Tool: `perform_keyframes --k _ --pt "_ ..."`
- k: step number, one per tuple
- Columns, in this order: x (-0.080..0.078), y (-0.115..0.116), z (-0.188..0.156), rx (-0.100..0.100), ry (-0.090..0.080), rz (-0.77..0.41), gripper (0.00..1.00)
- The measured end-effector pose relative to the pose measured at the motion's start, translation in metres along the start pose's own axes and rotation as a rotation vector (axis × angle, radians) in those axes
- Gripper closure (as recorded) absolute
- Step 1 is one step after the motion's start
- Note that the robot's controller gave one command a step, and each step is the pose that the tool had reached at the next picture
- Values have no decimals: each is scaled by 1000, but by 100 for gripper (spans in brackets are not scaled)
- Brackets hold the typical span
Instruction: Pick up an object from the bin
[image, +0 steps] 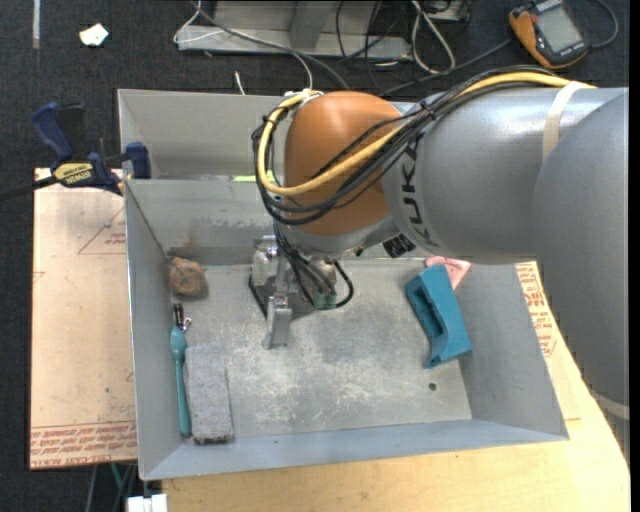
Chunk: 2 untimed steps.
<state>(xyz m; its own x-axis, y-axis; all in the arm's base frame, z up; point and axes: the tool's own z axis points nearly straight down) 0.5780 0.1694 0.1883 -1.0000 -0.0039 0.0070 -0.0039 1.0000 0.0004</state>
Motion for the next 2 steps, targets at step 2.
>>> perform_keyframes --k 2 --pt "-25 -28 49 -3 -12 -78 0"
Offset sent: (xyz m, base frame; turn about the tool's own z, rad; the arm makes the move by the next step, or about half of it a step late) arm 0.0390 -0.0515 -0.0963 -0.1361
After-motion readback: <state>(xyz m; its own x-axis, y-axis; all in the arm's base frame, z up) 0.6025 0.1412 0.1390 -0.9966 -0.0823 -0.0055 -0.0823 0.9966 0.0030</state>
